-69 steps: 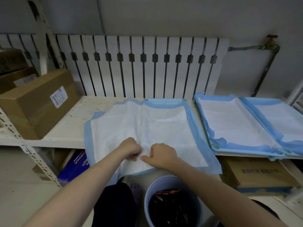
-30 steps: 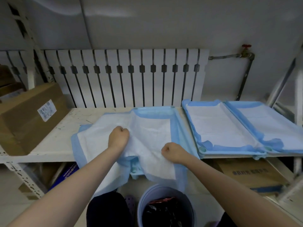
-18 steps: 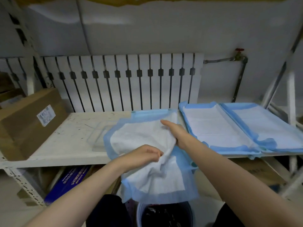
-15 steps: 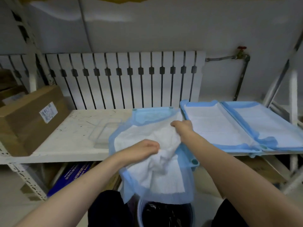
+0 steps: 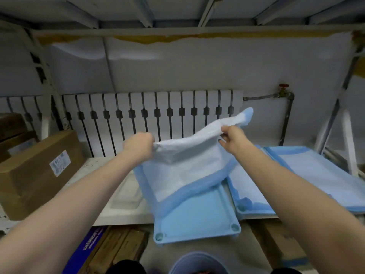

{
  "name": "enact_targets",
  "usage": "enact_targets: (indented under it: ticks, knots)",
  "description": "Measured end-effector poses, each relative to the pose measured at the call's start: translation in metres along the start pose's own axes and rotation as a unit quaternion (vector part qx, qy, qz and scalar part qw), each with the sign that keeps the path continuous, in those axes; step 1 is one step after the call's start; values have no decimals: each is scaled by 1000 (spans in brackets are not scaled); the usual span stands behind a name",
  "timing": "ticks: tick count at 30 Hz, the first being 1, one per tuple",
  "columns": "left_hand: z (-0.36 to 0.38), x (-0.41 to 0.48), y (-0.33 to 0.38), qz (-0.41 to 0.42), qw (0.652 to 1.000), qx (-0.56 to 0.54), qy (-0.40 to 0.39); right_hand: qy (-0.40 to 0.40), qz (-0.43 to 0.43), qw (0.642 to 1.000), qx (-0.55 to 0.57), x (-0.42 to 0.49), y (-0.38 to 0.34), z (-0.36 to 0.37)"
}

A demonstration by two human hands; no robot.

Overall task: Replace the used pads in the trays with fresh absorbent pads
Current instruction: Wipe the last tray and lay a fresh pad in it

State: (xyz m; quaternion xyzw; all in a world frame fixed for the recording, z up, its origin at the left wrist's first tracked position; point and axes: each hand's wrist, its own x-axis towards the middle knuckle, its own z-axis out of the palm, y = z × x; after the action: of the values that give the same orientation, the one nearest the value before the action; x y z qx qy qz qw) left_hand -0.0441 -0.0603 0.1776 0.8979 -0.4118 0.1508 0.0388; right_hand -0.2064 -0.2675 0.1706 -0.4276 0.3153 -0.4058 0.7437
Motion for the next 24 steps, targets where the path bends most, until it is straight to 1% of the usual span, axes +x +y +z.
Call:
enact_targets:
  ticks: [2,3,4,5,7,10,13,15,17,18,21,23,24]
  knots:
    - [-1,5,-2,-37,986,-71,144,-19,-13,999,49,1,-11,-1]
    - [-2,5,-1,-39,973,-97,207,-30,-17,996,85,1,-15,-2]
    - [-2,3,0,-32,961,-113,252,-39,-21,992,122,2,-18,-6]
    - [2,0,1,-22,952,-120,279,-47,-18,986,160,3,-19,-9]
    - [17,-7,4,-9,951,-114,287,-55,-4,976,212,0,-15,-20]
    - [53,-22,-1,5,965,-107,241,-14,35,976,213,-7,11,-43]
    - [93,-45,-5,12,987,-79,140,85,58,982,155,-11,48,-76]
    - [114,-62,-8,-1,995,-86,55,168,66,982,56,-11,68,-102]
    - [130,-76,-10,-15,996,-88,-18,226,83,968,-74,-11,86,-126]
    - [135,-83,-11,-20,995,-86,-42,238,91,959,-123,-12,94,-135]
    - [144,-97,-13,-59,989,-120,-55,253,102,933,-237,-18,109,-143]
    - [150,-100,-15,-120,970,-195,-84,262,98,910,-306,-25,113,-137]
    - [151,-100,-16,-164,951,-241,-103,270,87,896,-341,-30,113,-133]
